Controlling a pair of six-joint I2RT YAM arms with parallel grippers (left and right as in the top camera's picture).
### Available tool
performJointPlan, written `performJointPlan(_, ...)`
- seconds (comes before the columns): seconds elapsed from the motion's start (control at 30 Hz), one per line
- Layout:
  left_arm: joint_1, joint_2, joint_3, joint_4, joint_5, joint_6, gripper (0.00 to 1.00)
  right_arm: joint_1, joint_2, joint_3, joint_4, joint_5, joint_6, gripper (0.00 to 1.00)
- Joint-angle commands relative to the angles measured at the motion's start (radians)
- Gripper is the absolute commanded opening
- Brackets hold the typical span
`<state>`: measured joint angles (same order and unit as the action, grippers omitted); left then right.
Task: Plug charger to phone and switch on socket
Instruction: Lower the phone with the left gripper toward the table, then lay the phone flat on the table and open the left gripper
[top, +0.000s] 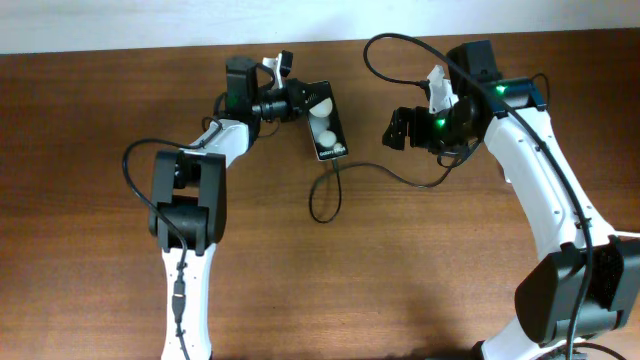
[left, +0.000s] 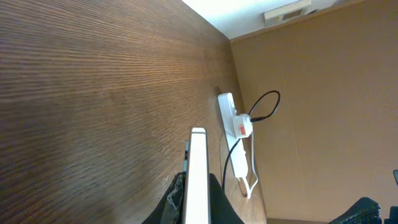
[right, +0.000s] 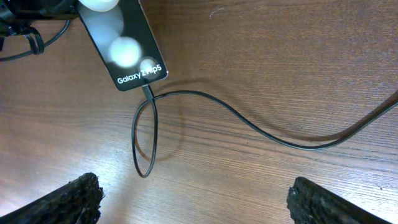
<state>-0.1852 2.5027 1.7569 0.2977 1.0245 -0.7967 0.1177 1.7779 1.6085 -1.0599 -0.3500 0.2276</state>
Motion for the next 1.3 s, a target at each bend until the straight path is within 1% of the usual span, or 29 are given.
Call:
performJointPlan(0.0, -0.034, 0.002, 0.010, 0.008, 0.007, 0.006, 0.00, 0.001, -0.002, -0.009, -0.004, -0.013, -0.014, 0.99)
performJointPlan(0.2, -0.051, 0.002, 0.011, 0.008, -0.004, 0.006, 0.00, 0.001, -0.002, -0.012, -0.016, -0.013, -0.015, 0.99)
performJointPlan(0.43, -0.058, 0.003, 0.010, 0.004, -0.053, 0.006, 0.00, 0.001, -0.002, -0.012, -0.030, -0.017, -0.037, 0.99)
performJointPlan(0.53, -0.074, 0.005, 0.011, 0.004, -0.070, 0.010, 0.01, 0.001, -0.002, -0.012, -0.033, -0.017, -0.037, 0.99)
performJointPlan(0.63, -0.088, 0.012, 0.010, -0.008, -0.082, 0.032, 0.06, 0.001, -0.002, -0.012, -0.033, -0.017, -0.037, 0.99)
performJointPlan(0.83, -0.090, 0.061, 0.010, -0.053, -0.082, 0.031, 0.03, 0.001, -0.002, -0.012, -0.036, -0.017, -0.037, 0.99)
performJointPlan(0.9, -0.090, 0.069, 0.010, -0.052, -0.079, 0.027, 0.05, 0.001, -0.002, -0.012, -0.038, -0.017, -0.040, 0.99)
performJointPlan(0.93, -0.090, 0.069, 0.011, -0.048, -0.074, 0.027, 0.07, 0.001, -0.002, -0.012, -0.038, -0.017, -0.040, 0.99)
performJointPlan(0.97, -0.090, 0.069, 0.011, -0.050, -0.069, 0.027, 0.11, 0.001, -0.002, -0.012, -0.037, -0.017, -0.040, 0.99)
performJointPlan(1.07, -0.090, 0.069, 0.011, -0.076, -0.055, 0.027, 0.33, 0.001, -0.002, -0.012, -0.038, -0.025, -0.040, 0.99)
performJointPlan(1.13, -0.090, 0.069, 0.011, -0.075, -0.044, 0.027, 0.49, 0.001, -0.002, -0.012, -0.037, -0.040, -0.040, 0.99)
performJointPlan(1.17, -0.090, 0.069, 0.011, -0.075, -0.041, 0.027, 0.52, 0.001, -0.002, -0.012, -0.037, -0.039, -0.040, 0.99)
performJointPlan(1.23, -0.090, 0.069, 0.011, -0.075, -0.041, 0.027, 0.62, 0.001, -0.002, -0.011, -0.037, -0.039, -0.040, 0.99)
performJointPlan(1.27, -0.090, 0.069, 0.011, -0.076, -0.039, 0.027, 0.73, 0.001, -0.002, -0.012, -0.037, -0.039, -0.040, 0.99)
